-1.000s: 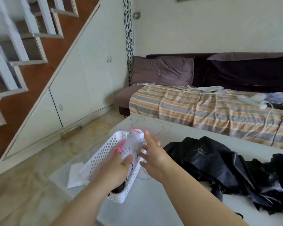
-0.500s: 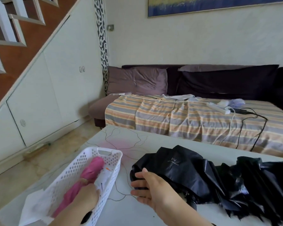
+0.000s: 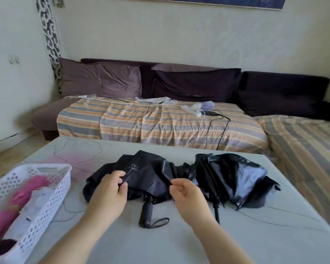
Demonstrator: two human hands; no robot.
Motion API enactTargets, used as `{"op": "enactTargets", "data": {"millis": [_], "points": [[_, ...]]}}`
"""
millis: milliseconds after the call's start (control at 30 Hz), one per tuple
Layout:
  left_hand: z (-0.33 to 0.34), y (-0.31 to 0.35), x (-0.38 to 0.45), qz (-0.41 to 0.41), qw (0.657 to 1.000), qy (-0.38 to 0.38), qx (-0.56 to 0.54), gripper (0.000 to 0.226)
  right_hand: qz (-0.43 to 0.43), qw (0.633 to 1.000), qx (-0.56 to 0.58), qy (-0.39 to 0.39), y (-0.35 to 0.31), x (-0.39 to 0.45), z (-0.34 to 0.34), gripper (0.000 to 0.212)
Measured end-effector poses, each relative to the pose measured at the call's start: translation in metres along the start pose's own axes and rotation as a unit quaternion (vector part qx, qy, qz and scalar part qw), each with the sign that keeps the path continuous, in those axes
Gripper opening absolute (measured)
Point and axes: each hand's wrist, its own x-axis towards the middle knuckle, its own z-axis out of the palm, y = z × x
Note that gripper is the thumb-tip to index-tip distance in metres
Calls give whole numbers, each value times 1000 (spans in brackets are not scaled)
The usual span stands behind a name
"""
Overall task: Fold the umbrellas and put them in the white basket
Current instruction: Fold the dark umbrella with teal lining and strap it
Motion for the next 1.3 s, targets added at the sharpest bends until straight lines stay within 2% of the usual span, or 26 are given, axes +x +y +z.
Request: {"op": "enactTargets", "data": {"millis": [100,200,300,400,533,767,900,1067,1167,1233,1300], "points": [[45,26,-29,1,998,-35,-52,32,32,994,-72,78,35,-4,-45,26],[77,35,-50,-34,992,-82,-90,33,98,972,-187,99,79,-7,-72,46],[98,40,-64,-59,986,-106,-111,31,182,954,-232,59,114,1,-82,57],[114,49,-65,-61,985,-123,-107,25,225,946,-233,-9,129,19,-82,49],[125,58,-60,-52,984,-147,-89,19,199,947,-251,0,138,31,-73,26],[130,62,-61,-46,976,-195,-85,11,148,975,-160,42,126,23,-66,23],[124,72,-60,-74,965,-197,-159,11,77,989,-100,71,92,2,-68,16],[108,88,-57,-92,926,-210,-301,21,2,998,-38,55,52,-39,-53,7],[92,94,-60,-100,891,-257,-361,27,-29,997,-36,55,45,-56,-34,19],[85,93,-62,-95,887,-259,-371,22,-51,997,-46,44,44,-61,-25,27],[81,86,-65,-94,898,-227,-364,20,-68,994,-89,2,43,-61,-24,20]]}}
